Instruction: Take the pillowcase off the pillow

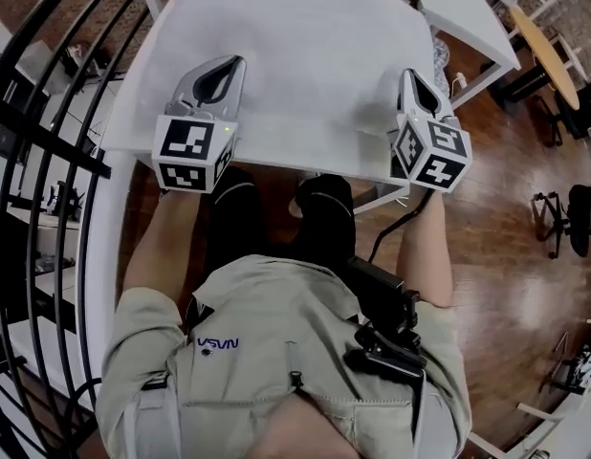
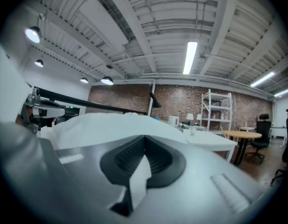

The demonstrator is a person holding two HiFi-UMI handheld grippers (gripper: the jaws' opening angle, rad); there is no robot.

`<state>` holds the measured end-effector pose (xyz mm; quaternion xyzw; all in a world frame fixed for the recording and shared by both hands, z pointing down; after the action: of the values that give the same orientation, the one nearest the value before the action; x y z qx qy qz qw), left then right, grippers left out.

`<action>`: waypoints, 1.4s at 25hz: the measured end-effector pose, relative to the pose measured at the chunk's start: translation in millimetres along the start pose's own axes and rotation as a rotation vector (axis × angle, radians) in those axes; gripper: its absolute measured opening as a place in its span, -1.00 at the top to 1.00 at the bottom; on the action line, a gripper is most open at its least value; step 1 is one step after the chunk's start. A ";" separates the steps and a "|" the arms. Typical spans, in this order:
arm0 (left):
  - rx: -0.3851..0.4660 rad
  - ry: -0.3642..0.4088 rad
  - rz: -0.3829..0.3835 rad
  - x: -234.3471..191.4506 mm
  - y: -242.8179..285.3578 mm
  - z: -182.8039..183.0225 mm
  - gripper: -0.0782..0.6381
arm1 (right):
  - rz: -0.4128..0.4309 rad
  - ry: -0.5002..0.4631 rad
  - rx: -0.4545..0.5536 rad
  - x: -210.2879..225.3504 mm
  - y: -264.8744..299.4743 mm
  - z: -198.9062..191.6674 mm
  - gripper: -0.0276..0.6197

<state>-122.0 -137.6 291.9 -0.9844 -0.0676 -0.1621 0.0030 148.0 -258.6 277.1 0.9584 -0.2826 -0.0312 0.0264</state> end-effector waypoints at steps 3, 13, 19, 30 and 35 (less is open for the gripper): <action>0.041 0.002 0.023 5.8 -32.6 10.8 0.77 | -0.020 0.031 0.077 -14.0 -29.8 9.3 0.90; 0.006 -0.021 0.038 54.5 -100.1 -29.3 0.77 | 0.000 0.014 0.060 -67.6 -104.6 -41.7 0.90; -0.033 -0.025 0.092 82.3 -143.6 -43.8 0.77 | 0.005 0.055 -0.007 -75.2 -142.5 -82.1 0.91; -0.037 -0.039 0.082 127.8 -192.4 -49.0 0.77 | -0.013 0.089 0.016 -87.4 -199.8 -101.3 0.91; -0.023 -0.045 0.079 125.7 -199.7 -55.5 0.77 | -0.017 0.070 0.025 -99.2 -205.8 -106.5 0.91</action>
<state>-48.5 75.3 381.4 -0.9897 -0.0269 -0.1403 -0.0034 183.9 -28.5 373.7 0.9615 -0.2736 0.0057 0.0242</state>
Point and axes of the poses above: the fingertips, and each gripper's own axes: y forward along the fingers, x to its right, z out of its top, the point moved 5 cm from there along -y, backward along the fingers, and after that the axes turned 7 degrees about y, right-handed, at the moved point
